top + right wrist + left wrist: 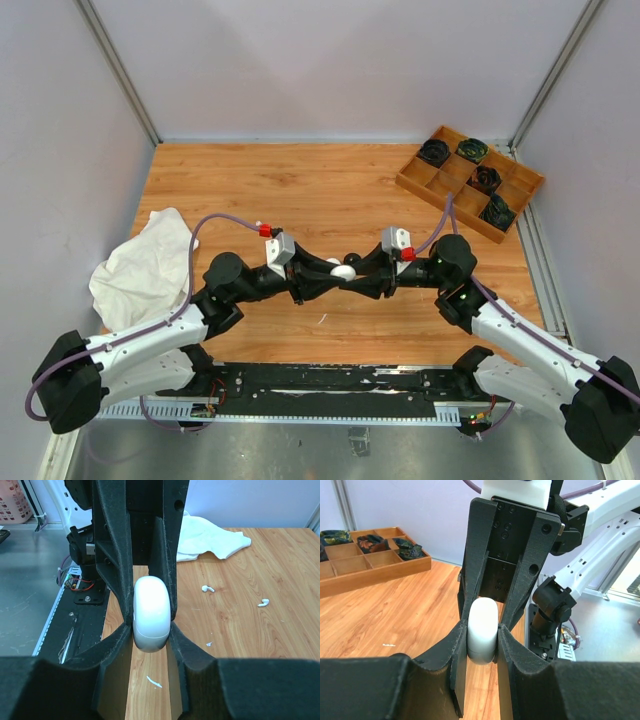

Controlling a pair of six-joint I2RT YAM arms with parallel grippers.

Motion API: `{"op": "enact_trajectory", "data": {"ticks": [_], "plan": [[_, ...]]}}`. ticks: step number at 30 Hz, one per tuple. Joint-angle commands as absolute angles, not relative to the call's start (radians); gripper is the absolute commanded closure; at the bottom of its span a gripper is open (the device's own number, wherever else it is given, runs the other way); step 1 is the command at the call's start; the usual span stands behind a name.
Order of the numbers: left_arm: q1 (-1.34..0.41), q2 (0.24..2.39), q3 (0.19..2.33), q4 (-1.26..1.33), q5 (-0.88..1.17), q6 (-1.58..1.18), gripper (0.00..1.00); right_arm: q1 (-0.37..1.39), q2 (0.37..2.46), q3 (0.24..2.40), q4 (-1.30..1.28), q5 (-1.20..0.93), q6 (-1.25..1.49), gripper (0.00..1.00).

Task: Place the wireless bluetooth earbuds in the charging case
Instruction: Pick up the charging case at the center of the board.

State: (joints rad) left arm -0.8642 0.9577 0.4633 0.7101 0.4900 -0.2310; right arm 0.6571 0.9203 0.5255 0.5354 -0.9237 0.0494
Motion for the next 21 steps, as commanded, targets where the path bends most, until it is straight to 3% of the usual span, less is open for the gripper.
{"op": "enact_trajectory", "data": {"ticks": [1, 4, 8, 11, 14, 21], "plan": [[-0.873, 0.973, 0.462, 0.792, 0.537, -0.264, 0.93, 0.650, 0.925, 0.509, 0.589, -0.897, 0.047, 0.90], [-0.873, 0.971, 0.463, 0.769, 0.517, -0.254, 0.84, 0.649, 0.928, 0.511, 0.573, -0.884, 0.043, 0.99], [-0.873, 0.952, 0.460, 0.757, 0.481, -0.250, 0.61, 0.646, 0.927, 0.519, 0.531, -0.870, 0.025, 0.99], [-0.873, 0.949, 0.469, 0.727, 0.455, -0.241, 0.51, 0.644, 0.923, 0.520, 0.519, -0.870, 0.021, 0.99], [-0.873, 0.958, 0.477, 0.712, 0.439, -0.238, 0.47, 0.644, 0.925, 0.523, 0.511, -0.871, 0.017, 0.99], [-0.872, 0.960, 0.491, 0.656, 0.351, -0.224, 0.49, 0.642, 0.917, 0.518, 0.509, -0.878, 0.012, 0.99]]}}
